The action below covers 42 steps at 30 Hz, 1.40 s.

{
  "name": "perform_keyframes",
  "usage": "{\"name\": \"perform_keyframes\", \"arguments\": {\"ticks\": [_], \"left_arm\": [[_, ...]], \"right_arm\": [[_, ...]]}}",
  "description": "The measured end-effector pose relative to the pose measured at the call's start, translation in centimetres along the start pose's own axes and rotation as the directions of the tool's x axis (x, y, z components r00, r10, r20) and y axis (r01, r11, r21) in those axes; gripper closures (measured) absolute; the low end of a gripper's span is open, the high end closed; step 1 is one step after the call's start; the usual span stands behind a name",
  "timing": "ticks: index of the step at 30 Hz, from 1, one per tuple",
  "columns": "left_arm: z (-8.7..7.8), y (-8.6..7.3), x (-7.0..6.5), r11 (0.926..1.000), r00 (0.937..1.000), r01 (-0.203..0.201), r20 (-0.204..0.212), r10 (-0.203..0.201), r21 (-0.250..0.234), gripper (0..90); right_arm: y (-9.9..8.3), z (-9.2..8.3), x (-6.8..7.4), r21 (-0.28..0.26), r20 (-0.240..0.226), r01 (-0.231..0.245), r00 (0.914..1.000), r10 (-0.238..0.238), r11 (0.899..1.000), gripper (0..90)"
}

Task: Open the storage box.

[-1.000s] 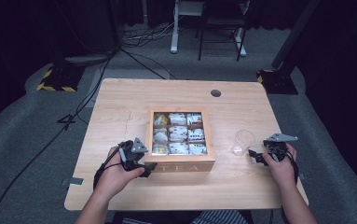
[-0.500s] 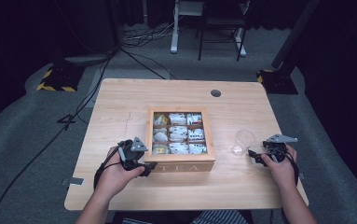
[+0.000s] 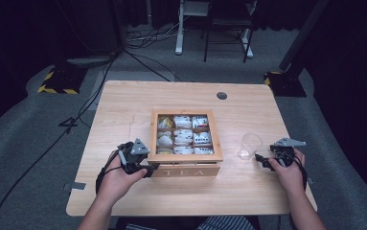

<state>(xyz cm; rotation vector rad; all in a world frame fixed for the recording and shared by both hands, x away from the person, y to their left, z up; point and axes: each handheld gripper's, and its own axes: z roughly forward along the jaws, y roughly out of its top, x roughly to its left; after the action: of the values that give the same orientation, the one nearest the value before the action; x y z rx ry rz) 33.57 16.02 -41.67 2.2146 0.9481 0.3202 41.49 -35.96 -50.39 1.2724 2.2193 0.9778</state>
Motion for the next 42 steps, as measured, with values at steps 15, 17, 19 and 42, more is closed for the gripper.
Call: {"name": "perform_keyframes", "arguments": {"ticks": [15, 17, 19, 42], "left_arm": [[-0.9, 0.5, -0.2, 0.9924, 0.9957, 0.014, -0.090, -0.025, -0.123, 47.0], [-1.1, 0.6, -0.3, 0.9898, 0.9941, 0.018, -0.103, -0.033, -0.141, 47.1], [-1.2, 0.6, -0.2, 0.9873, 0.9932, 0.019, -0.110, -0.037, -0.158, 47.2], [-2.6, 2.4, 0.2, 0.9416, 0.9860, -0.051, -0.166, -0.006, -0.333, 42.7]], "right_arm": [[0.0, 0.0, 0.0, 0.001, -0.003, 0.005, 1.0000, -0.005, 1.000, 15.3], [0.0, 0.0, 0.0, 0.001, -0.006, 0.005, 1.0000, -0.005, 1.000, 15.3], [0.0, 0.0, 0.0, 0.002, -0.009, 0.009, 0.9999, -0.009, 1.000, 15.3], [-0.1, -0.1, 0.2, 0.001, -0.014, 0.016, 0.9998, -0.016, 1.000, 15.4]]}}
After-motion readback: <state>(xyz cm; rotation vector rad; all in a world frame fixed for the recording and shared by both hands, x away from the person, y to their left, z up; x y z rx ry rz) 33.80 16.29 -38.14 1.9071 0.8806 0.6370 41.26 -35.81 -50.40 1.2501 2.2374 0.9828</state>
